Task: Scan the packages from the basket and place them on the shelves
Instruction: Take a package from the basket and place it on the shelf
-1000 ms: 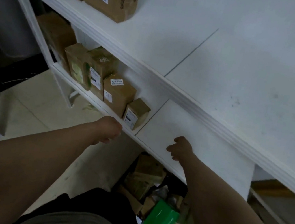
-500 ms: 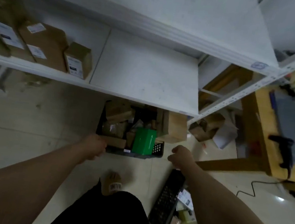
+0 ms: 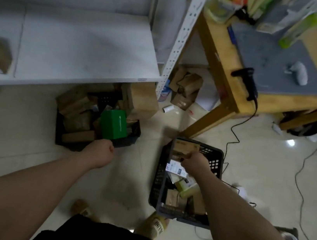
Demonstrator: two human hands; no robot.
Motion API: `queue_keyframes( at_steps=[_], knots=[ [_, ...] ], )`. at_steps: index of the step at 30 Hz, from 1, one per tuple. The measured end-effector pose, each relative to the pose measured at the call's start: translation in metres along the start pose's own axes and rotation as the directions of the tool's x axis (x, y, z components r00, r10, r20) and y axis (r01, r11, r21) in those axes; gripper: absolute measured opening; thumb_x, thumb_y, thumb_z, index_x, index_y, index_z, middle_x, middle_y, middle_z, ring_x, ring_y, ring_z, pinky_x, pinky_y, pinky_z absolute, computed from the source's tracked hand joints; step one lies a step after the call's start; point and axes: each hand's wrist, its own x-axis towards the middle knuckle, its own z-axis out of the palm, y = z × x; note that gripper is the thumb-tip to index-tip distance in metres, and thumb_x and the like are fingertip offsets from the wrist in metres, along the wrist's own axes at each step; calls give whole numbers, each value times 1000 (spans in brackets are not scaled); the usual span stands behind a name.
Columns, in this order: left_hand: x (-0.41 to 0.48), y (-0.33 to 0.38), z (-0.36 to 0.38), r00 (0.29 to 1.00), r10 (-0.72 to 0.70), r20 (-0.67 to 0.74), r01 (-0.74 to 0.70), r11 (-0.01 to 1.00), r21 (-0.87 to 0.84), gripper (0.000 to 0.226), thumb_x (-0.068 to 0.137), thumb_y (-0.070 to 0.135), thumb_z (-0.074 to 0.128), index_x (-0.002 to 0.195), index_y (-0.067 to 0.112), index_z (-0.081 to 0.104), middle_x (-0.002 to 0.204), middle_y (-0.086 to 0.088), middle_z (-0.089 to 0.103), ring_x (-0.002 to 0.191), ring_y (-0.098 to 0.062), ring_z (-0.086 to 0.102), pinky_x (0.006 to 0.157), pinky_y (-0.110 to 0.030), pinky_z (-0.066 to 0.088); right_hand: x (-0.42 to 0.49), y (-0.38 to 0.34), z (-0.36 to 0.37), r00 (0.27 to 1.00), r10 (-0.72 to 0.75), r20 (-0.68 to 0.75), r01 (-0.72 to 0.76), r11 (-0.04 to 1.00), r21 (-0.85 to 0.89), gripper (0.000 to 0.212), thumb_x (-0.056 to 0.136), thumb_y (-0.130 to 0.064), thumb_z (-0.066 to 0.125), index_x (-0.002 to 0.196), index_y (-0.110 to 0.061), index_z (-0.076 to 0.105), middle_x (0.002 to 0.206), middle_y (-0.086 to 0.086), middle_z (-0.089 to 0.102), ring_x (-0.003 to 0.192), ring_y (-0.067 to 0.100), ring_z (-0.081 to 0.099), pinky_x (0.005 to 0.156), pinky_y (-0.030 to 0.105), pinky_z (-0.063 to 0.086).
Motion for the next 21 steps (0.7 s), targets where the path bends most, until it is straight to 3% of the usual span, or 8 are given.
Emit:
queue_keyframes(
  at_steps=[4,8,10,12,16,21],
  knots=[
    [2,70,82,997,1,72,-6,997,75,18,95,11,53,100,3,68,104,-15,66,92,-26,61,70,-28,44,18,87,-20,1000,13,13,-14,996,83,27,87,-13,66,114,-11,61,100,13,69,93,30,69,82,44,60],
    [12,138,155,984,25,174,-47,991,124,14,90,8,58,82,19,63,94,-8,65,91,-22,61,63,-23,40,44,158,-39,996,59,70,-68,987,144,19,89,-18,63,104,-7,68,102,11,71,95,29,68,82,39,59],
    [24,167,183,984,42,175,-63,992,113,19,89,7,59,78,23,60,98,-6,67,92,-20,60,70,-24,46,58,182,-47,996,51,74,-61,987,148,15,90,-20,60,99,-12,69,103,11,72,98,29,68,80,34,55],
    [38,188,206,984,46,170,-61,994,88,25,88,8,61,74,28,57,94,-3,66,95,-20,61,79,-28,50,73,200,-49,993,59,103,-77,981,180,15,87,-19,61,98,-14,70,102,12,73,96,30,69,85,40,59],
    [76,205,236,979,37,200,-56,994,90,24,86,10,67,75,30,59,85,7,61,93,-16,61,73,-25,44,106,220,-45,983,76,167,-113,968,222,15,87,-17,65,101,-12,69,98,10,72,91,28,70,85,47,61],
    [138,209,255,976,-64,207,39,992,123,12,88,11,63,85,23,61,97,-3,62,93,-18,58,76,-28,47,150,230,-34,981,98,168,-143,950,278,7,88,-16,65,96,-14,65,94,10,70,91,29,70,85,47,61]
  ],
)
